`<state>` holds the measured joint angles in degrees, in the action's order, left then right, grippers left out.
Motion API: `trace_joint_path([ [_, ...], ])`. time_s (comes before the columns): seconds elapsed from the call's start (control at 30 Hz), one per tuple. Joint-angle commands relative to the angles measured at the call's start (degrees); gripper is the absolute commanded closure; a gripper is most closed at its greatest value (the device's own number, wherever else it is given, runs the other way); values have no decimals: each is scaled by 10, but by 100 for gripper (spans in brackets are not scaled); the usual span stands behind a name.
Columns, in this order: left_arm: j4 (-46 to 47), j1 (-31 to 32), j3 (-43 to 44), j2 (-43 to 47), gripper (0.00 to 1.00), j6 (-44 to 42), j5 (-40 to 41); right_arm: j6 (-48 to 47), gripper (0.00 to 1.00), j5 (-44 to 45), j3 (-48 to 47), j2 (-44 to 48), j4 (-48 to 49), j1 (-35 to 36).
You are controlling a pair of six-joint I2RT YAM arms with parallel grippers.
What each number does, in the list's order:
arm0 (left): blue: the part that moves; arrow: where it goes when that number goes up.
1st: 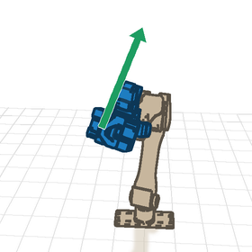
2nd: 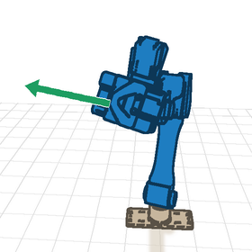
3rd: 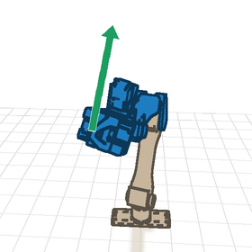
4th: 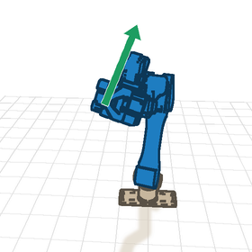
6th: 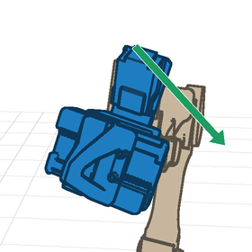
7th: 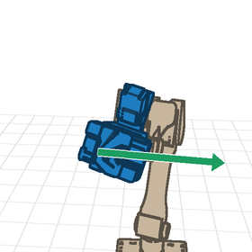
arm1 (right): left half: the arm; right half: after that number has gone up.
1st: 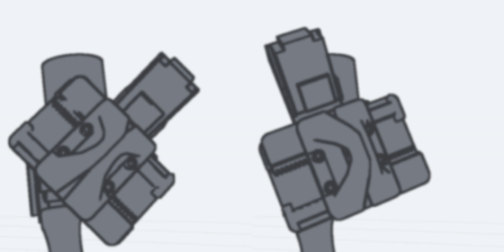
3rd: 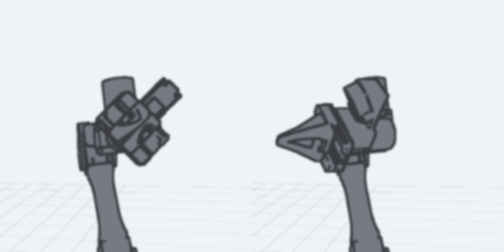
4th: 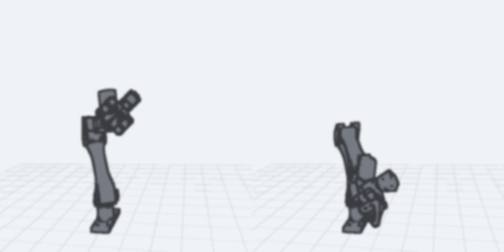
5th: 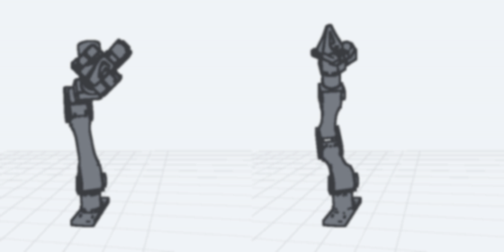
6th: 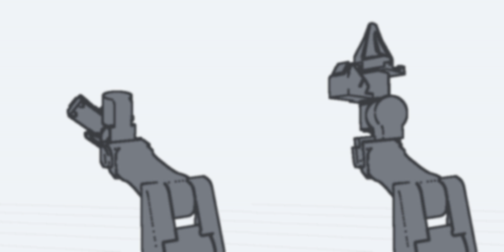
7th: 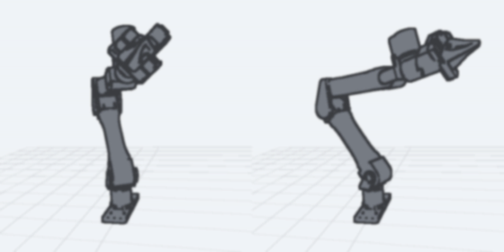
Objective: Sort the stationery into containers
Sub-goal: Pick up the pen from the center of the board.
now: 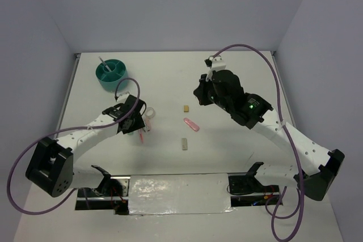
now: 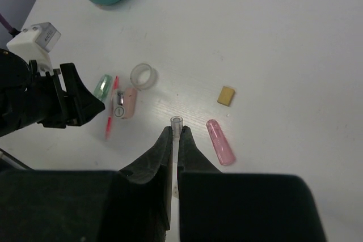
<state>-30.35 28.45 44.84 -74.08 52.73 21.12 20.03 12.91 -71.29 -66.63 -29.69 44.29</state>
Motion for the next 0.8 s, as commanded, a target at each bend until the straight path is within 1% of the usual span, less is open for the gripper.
trace_joint_path([
  [0.0,27,4,-9,-19,43,4,5,-9,100,9,10,21,19,4],
  [0.2,42,4,-9,-64,44,4,-2,-15,100,6,12,24,22,5],
  [0.37,63,5,-21,-77,44,4,-9,-17,100,7,19,27,25,4],
  [0.5,59,5,-19,-98,45,1,-5,-18,100,5,23,31,28,4],
  [0.6,57,6,-18,-105,48,-1,-4,-20,100,-1,26,32,31,5],
  [0.73,55,6,-18,-113,49,-4,-3,-23,100,-6,35,40,38,5],
  [0.77,54,6,-17,-117,51,-5,-2,-23,100,-7,40,43,42,4],
])
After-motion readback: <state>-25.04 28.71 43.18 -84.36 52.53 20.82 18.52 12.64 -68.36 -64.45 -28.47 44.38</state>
